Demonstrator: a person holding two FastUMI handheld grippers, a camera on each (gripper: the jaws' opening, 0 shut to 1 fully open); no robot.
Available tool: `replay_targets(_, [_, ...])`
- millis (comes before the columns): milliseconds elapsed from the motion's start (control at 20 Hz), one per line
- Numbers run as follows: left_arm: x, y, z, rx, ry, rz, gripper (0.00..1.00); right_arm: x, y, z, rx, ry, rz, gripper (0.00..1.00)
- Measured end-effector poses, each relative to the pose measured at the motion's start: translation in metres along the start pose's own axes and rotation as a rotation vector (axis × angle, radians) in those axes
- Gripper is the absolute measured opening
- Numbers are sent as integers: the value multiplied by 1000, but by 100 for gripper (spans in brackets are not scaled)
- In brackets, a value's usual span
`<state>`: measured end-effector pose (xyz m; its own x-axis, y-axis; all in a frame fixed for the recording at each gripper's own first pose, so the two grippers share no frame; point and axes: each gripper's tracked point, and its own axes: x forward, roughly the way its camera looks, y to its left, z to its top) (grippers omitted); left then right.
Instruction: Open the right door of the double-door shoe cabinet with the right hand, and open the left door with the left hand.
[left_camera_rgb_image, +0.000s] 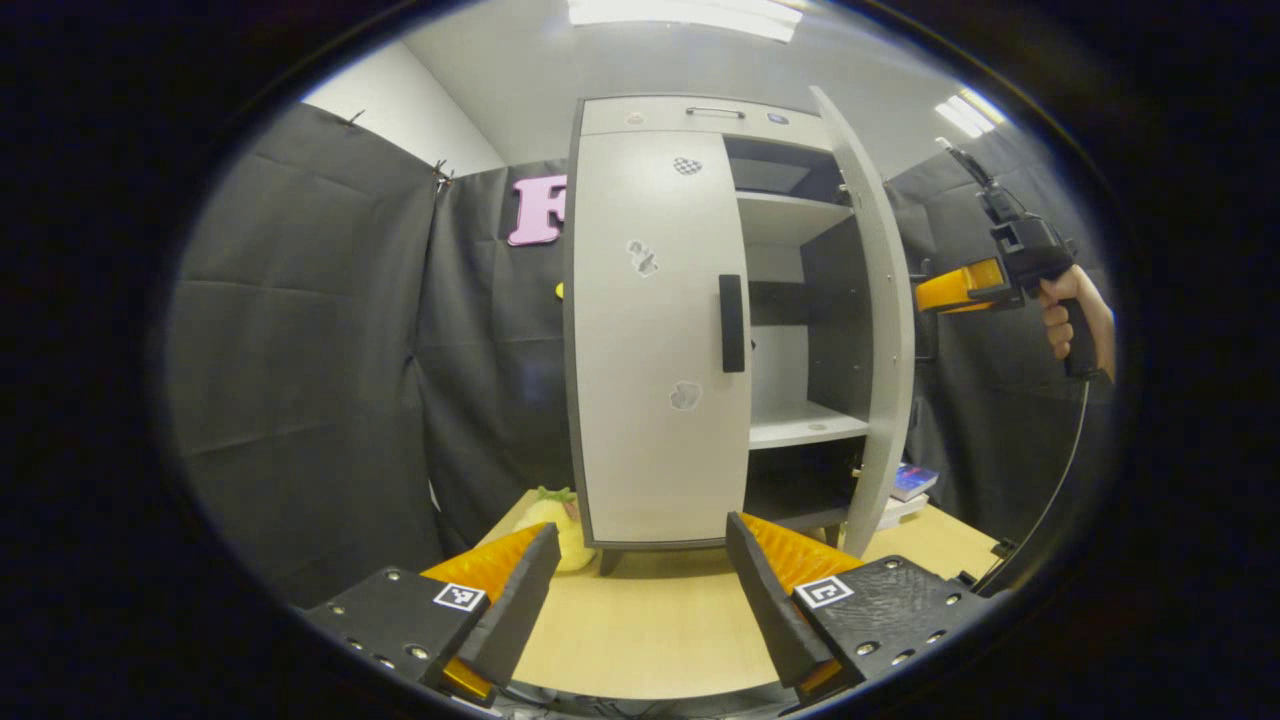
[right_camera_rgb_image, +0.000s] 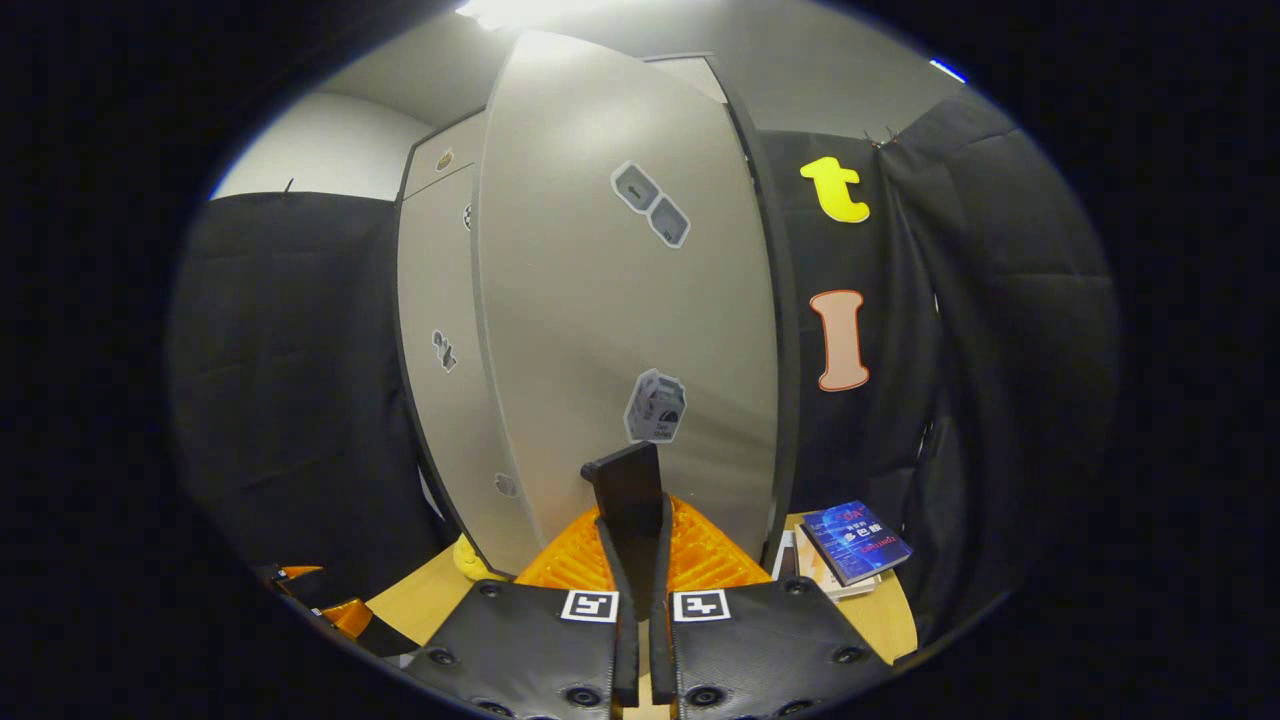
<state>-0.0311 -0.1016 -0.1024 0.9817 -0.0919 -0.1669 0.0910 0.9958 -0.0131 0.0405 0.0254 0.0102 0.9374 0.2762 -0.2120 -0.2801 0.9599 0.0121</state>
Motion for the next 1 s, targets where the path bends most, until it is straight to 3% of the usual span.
replay_targets(100, [4, -4, -2, -3, 4, -16, 96, -5, -8, -1, 2, -1, -18, 6])
replay_targets(400, [12, -16, -1, -8, -3, -71, 96, -25, -46, -1, 4, -24, -118, 5])
replay_targets(450, [13, -19, -1, -7, -4, -81, 96, -29, -55, 0, 0, -31, -131, 1])
replay_targets(700, [23, -31, -2, -2, -5, -132, 96, -41, -116, 4, -47, -49, -211, 7])
replay_targets(750, [25, -34, -1, -3, -5, -142, 96, -42, -126, 5, -35, -54, -211, 9])
replay_targets(850, [29, -38, -1, -6, -2, -162, 96, -44, -109, 4, 66, -58, -127, 2])
replay_targets(1000, [31, -44, 0, 1, -4, -176, 96, -41, -118, 2, 56, -99, -155, 4])
